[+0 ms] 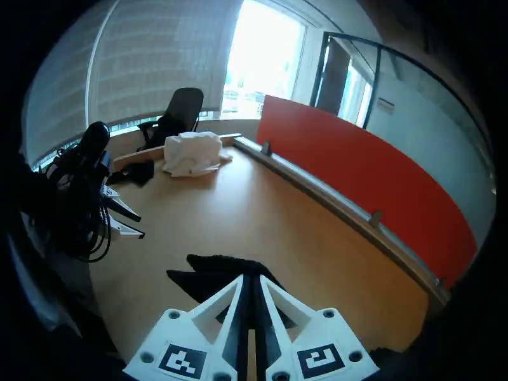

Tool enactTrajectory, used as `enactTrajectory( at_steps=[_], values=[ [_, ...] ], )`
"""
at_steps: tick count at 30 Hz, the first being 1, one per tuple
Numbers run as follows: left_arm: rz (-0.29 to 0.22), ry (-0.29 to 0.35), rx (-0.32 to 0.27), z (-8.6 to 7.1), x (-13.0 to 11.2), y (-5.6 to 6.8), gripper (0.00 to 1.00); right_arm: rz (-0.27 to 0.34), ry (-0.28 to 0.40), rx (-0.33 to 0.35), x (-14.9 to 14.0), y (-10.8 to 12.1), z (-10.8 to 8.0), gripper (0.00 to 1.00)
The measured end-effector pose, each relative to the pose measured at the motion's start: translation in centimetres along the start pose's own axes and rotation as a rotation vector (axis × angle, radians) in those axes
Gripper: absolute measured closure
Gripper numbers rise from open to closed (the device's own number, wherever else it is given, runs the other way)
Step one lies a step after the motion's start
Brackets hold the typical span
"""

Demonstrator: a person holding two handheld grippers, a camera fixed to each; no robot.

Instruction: Fold towel

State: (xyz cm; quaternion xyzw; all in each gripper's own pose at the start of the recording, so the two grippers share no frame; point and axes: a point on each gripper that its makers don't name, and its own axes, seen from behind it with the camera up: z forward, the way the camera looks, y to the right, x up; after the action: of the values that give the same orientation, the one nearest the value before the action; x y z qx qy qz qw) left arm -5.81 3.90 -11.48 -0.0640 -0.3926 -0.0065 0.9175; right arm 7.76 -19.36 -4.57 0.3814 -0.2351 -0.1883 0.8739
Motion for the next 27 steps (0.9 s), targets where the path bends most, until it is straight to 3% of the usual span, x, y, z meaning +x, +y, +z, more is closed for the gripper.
enactTrajectory(
  at_steps=[14,27],
  values=[
    [0.017,-0.004,-0.008,0.4,0.2,0.2,0.33,0.028,-0.003,-0.017,-0.4,1.7,-1.2,0.96],
    [0.025,-0.007,-0.006,0.9,0.5,0.1,0.33,0.081,-0.025,-0.061,-2.0,6.0,-2.8,0.96]
  ],
)
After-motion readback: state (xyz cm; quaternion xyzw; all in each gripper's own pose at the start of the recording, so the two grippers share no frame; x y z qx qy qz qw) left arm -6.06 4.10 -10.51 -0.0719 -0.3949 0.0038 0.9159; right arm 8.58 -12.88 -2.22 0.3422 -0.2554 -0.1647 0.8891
